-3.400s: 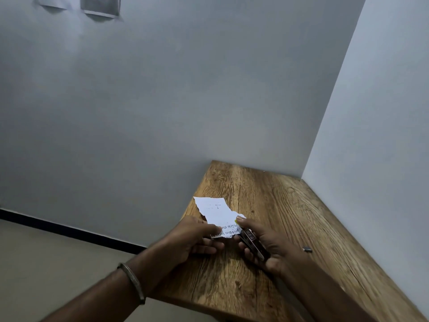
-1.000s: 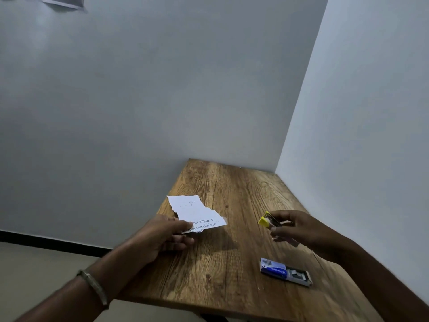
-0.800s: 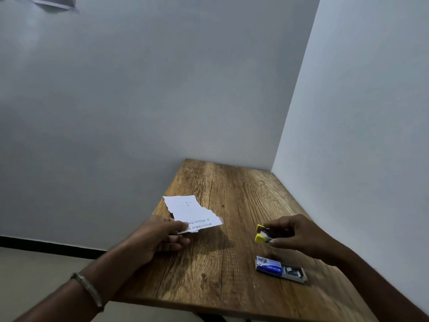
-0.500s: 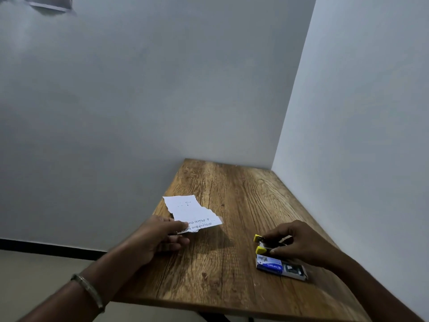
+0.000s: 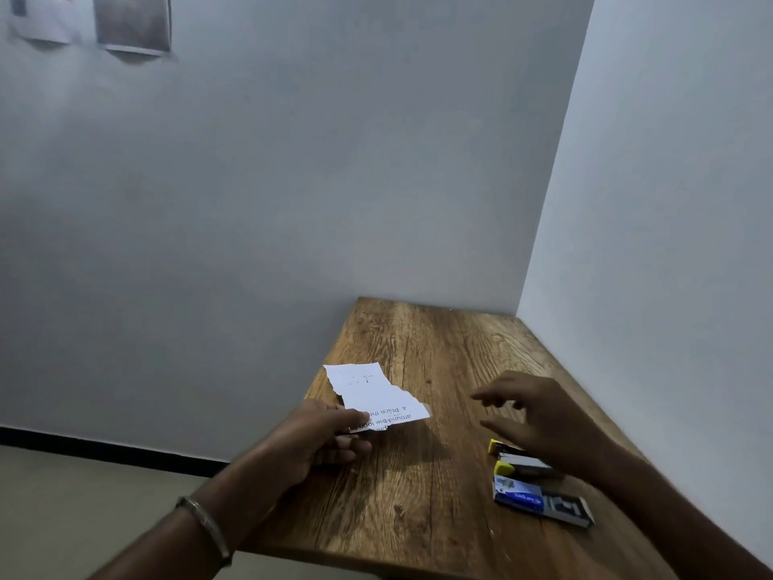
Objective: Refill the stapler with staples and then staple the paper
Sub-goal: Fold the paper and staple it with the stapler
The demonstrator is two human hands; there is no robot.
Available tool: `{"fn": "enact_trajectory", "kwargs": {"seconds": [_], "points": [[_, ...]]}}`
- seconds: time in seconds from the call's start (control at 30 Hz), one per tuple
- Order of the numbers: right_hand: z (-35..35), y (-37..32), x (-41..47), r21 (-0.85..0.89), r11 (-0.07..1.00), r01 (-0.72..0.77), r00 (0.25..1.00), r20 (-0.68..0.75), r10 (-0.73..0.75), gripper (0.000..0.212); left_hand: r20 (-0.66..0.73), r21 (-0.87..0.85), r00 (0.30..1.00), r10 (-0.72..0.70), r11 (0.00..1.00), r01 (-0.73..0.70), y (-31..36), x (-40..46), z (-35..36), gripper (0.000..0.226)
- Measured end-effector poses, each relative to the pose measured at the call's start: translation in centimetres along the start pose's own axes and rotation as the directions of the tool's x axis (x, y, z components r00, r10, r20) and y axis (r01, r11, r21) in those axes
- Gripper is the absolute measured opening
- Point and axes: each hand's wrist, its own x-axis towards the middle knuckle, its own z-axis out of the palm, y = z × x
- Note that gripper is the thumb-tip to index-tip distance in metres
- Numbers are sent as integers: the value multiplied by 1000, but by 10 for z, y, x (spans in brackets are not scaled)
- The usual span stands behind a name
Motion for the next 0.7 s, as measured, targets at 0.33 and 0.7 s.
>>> {"fn": "enact_trajectory", "kwargs": {"seconds": [0.33,0.7], "points": [[64,-61,49,-455,828,328,945,150,-291,23,59,32,996,-66,997,65,6,-4,-3,22],[87,-68,47,-416,860,294,956,132,-263,17,-214,771,766,606,586,-248,-9,-21,-22,26]]}}
